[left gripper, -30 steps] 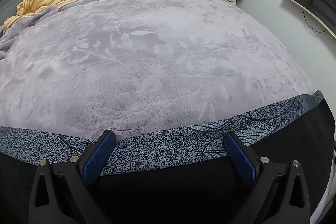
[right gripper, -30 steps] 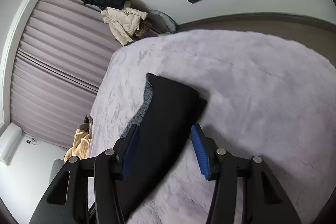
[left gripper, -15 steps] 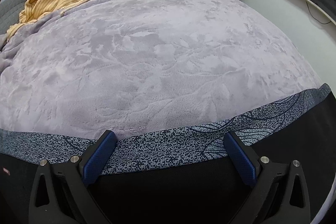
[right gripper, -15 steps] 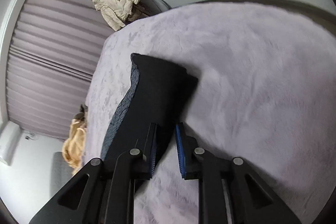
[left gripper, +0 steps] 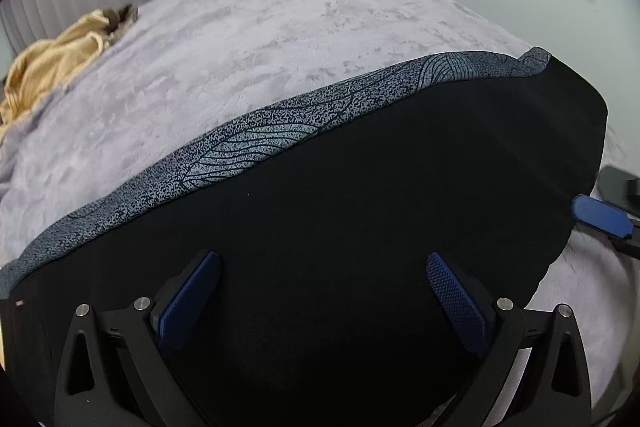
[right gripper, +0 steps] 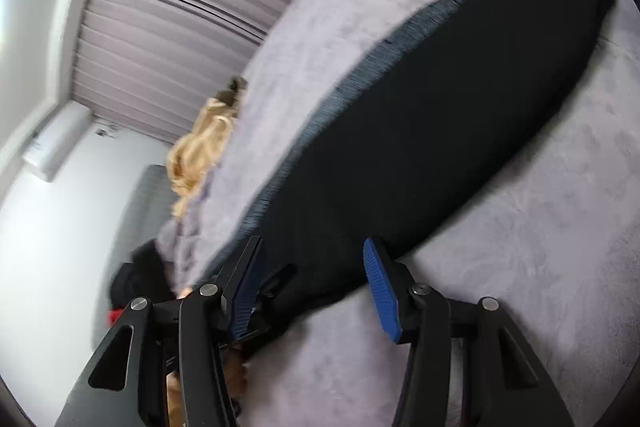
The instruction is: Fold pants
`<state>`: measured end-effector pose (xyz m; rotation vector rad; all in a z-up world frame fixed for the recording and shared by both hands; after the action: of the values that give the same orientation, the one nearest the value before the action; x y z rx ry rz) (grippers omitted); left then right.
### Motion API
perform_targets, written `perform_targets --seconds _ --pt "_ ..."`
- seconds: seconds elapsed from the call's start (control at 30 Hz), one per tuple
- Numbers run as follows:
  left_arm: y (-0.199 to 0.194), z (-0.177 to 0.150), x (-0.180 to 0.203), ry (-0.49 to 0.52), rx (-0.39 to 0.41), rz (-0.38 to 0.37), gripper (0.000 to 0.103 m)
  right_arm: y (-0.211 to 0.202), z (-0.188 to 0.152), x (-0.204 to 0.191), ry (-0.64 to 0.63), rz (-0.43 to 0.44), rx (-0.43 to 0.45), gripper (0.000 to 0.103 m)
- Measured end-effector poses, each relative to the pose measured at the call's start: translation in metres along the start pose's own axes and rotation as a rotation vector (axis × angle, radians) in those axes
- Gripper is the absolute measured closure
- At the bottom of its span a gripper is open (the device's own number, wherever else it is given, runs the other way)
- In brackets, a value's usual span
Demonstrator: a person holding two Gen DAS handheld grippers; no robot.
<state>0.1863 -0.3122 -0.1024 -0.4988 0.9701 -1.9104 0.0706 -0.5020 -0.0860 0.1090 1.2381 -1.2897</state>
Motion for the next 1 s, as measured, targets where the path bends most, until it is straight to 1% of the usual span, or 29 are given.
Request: perform_targets --seconds 0.03,0.07,0.13,0.17,0.2,0.23,0.3,0.37,0.4,0.47,0.53,0.87,0.93,1.0 --pt "-0.002 -0.003 0.002 0.004 0.020 0.012 0.000 0.004 -0.005 0.009 0.012 -0.034 -0.001 0.075" --pt "-0.003 -0.003 0.001 -0.003 0.018 0.013 0.000 0.003 -0.009 0.017 0.025 -0.031 0.015 0.087" --pt "-0.003 -0.001 -0.002 -0.025 0.005 0.001 0.000 -0.006 -0.014 0.026 0.058 0.029 0.047 0.089" --pt "-0.003 0.000 -0.003 -0.032 0.002 -0.003 0.000 -0.011 -0.016 0.027 0.057 0.034 0.054 0.088" --pt "-0.003 0.000 -0.004 -0.032 0.003 -0.003 0.000 -0.014 -0.017 0.026 0.049 0.025 0.056 0.084" --pt "-0.004 0.000 -0.004 -0.032 0.004 -0.001 0.000 -0.017 -0.019 0.023 0.031 0.003 0.058 0.084" --pt "-0.005 -0.001 -0.005 -0.037 0.008 0.003 0.000 -0.024 -0.022 0.019 0.009 0.000 0.064 0.080" --pt "-0.004 -0.001 -0.005 -0.041 0.012 0.005 0.000 -0.027 -0.023 0.016 0.005 0.011 0.074 0.071" --pt "-0.004 -0.001 -0.004 -0.041 0.012 0.006 0.000 -0.030 -0.023 0.015 0.005 0.017 0.082 0.068" --pt "-0.003 -0.001 -0.004 -0.040 0.010 0.005 0.000 -0.031 -0.022 0.012 0.010 0.024 0.095 0.059" --pt "-0.003 -0.001 -0.003 -0.040 0.009 0.005 0.000 -0.032 -0.023 0.010 0.004 0.023 0.098 0.056" --pt "-0.004 -0.002 -0.004 -0.039 0.011 0.007 0.000 -0.032 -0.025 0.011 -0.005 0.020 0.097 0.055" --pt "-0.004 -0.002 -0.004 -0.039 0.011 0.007 0.000 -0.038 -0.021 0.013 -0.001 0.019 0.112 0.055" --pt "-0.004 -0.002 -0.004 -0.039 0.011 0.007 0.000 -0.050 -0.009 0.020 0.012 -0.007 0.158 0.055"
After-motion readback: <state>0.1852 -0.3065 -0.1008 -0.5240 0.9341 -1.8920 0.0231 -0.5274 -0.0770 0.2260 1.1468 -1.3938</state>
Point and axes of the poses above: each gripper's, at about its wrist camera, not at the fingertips, and y roughly the way its jaws point, x to its right, z to its top, the point moved 3 cm from there along y, roughly the way its jaws point, and after that the axes turned 3 degrees about -y, right-handed, at the moved point
